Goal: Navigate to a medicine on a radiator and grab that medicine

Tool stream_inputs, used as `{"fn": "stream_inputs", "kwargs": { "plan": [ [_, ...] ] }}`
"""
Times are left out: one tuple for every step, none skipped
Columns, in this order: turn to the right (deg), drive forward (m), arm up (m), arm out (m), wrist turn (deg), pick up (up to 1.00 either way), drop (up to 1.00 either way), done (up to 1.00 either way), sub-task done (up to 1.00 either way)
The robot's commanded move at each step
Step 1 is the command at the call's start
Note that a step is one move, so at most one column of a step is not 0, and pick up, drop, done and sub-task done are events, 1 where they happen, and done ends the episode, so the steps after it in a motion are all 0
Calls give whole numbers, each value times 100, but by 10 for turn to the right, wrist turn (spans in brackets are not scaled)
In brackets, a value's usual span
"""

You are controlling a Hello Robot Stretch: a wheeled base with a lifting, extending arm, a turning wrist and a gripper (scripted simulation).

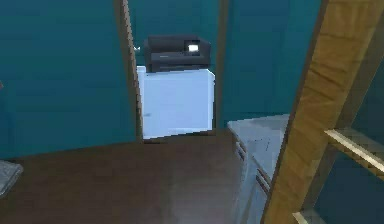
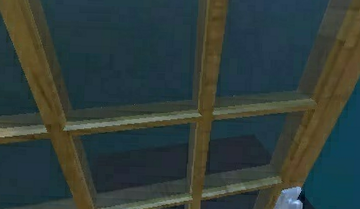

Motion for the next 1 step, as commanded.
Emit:
{"fn": "stream_inputs", "kwargs": {
  "plan": [
    [-60, 0, 0, 0, 0, 0, 0, 0, 0]
  ]
}}
